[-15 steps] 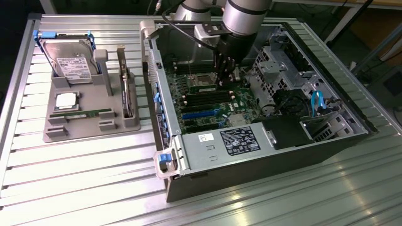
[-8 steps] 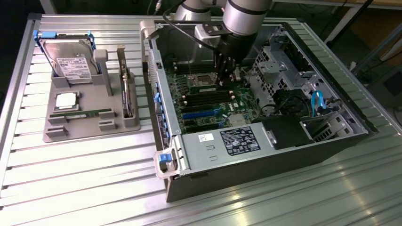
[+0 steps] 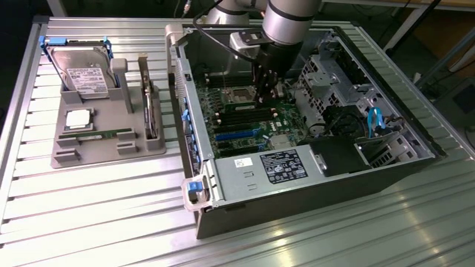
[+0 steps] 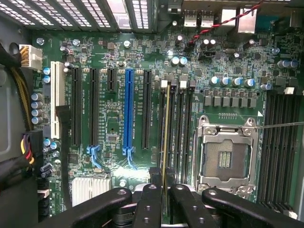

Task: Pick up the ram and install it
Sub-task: 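Insert the ram into the slot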

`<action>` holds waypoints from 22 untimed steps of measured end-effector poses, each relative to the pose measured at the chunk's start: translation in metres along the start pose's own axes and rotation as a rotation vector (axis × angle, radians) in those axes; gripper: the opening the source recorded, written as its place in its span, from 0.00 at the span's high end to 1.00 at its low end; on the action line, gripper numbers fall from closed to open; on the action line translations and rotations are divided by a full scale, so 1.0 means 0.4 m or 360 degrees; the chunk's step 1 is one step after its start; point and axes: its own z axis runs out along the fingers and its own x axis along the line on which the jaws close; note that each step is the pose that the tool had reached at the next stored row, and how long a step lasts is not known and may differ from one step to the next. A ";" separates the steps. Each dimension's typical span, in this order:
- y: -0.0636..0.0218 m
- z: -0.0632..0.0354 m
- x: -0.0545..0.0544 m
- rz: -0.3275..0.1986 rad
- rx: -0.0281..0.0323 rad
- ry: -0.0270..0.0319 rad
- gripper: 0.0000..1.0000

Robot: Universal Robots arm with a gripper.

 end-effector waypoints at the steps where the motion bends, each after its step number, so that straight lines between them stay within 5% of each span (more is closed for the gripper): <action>1: 0.000 0.005 0.000 0.0000 0.00001 -0.00002 0.87; 22: 0.003 0.043 -0.001 0.0000 0.00024 -0.00015 0.87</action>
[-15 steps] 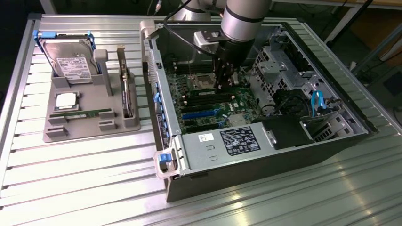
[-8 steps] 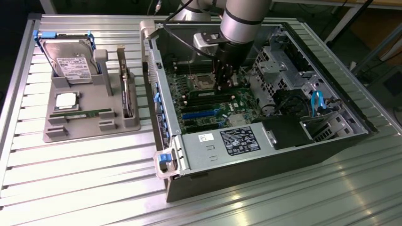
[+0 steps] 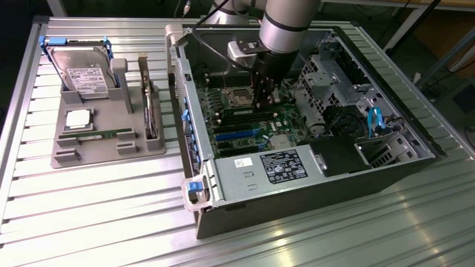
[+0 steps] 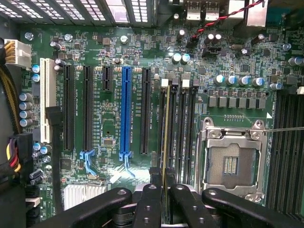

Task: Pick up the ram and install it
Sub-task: 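Insert the ram into the slot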

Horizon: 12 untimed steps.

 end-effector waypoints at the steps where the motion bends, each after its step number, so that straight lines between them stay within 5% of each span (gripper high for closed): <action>1: 0.000 0.000 0.000 0.0000 0.00000 -0.00001 0.87; 12: 0.000 0.020 0.000 0.0000 0.00002 -0.00016 0.87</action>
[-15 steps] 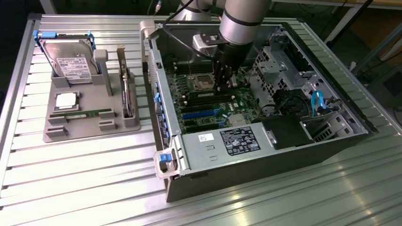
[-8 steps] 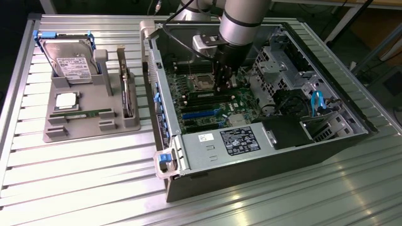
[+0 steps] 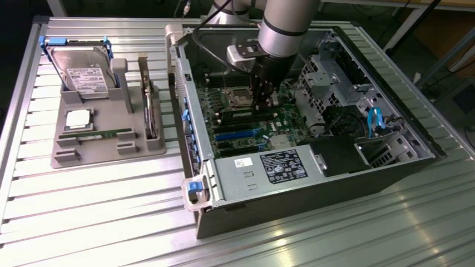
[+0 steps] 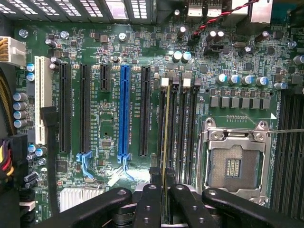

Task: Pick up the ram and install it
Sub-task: 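Insert the ram into the slot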

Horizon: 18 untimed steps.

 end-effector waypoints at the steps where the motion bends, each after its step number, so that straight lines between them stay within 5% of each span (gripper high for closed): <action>1: 0.000 0.001 0.000 0.0000 -0.00003 0.00005 0.87; 18: 0.000 0.007 0.000 0.0000 -0.00002 0.00005 0.87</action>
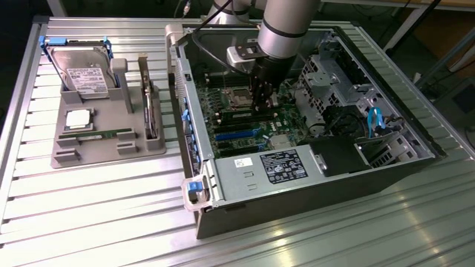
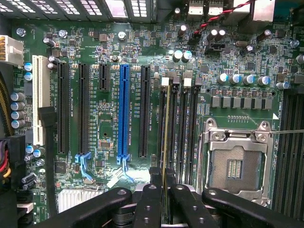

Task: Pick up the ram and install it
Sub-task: 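Insert the ram into the slot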

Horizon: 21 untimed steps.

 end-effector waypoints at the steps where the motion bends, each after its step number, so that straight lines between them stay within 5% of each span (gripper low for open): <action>1: -0.001 0.000 0.000 0.0000 0.00001 -0.00002 0.87; 21: -0.005 0.000 0.000 -0.0013 0.00001 0.00001 0.87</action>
